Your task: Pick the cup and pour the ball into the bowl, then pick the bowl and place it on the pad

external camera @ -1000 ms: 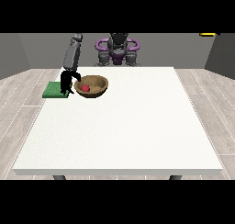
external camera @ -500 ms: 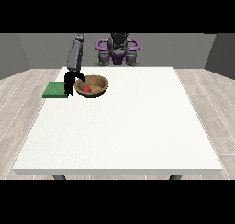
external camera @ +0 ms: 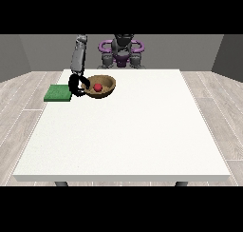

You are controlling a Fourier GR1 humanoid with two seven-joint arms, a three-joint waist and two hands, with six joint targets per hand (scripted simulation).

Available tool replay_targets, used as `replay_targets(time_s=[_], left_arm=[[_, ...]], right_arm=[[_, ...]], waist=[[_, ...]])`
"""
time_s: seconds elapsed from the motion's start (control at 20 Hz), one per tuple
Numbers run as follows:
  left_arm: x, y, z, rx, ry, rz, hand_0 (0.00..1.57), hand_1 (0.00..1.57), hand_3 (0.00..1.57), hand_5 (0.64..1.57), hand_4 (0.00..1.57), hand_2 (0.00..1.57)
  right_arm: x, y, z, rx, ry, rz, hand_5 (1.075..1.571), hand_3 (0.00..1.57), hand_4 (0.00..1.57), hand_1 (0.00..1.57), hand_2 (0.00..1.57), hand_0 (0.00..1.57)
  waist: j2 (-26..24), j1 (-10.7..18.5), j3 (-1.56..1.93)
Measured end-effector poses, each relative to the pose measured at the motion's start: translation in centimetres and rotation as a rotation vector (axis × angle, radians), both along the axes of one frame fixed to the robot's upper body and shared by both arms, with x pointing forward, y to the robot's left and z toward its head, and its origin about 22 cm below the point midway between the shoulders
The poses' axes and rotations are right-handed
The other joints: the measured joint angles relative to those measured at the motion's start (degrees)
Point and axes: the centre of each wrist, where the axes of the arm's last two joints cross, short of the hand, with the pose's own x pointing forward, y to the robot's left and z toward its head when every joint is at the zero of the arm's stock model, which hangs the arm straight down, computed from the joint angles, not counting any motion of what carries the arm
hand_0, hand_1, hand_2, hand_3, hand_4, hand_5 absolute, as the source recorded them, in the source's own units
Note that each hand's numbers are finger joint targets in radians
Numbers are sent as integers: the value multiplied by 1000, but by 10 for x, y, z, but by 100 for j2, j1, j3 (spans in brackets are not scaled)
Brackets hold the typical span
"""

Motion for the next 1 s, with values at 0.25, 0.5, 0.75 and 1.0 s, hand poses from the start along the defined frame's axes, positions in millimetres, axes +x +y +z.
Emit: replay_targets(time_s=[0.25, 0.5, 0.75, 1.0], left_arm=[[-1, 11, -10, -15, 36, 5, 0, 0, 0, 1526, 1186, 0], [-3, 28, -28, -32, 87, 48, 0, 0, 0, 1539, 1199, 0], [-9, 45, -42, -40, 112, 96, 0, 0, 0, 1540, 1203, 0], [-17, 61, -55, -42, 137, 131, 0, 0, 0, 1543, 1206, 0]], right_arm=[[5, 0, 11, -29, 103, -23, 1546, 1248, 1012, 1571, 1571, 1571], [18, -1, 29, -17, 247, 7, 1558, 1025, 1044, 1571, 1571, 1571], [21, -41, 62, -86, 307, -26, 1563, 724, 1050, 1571, 1571, 1571], [13, -109, 118, -206, 336, -106, 1566, 671, 1067, 1571, 1571, 1571]], waist=[[-114, 1, 161], [-290, -136, 386], [-383, -428, 390], [-550, -749, 324]])
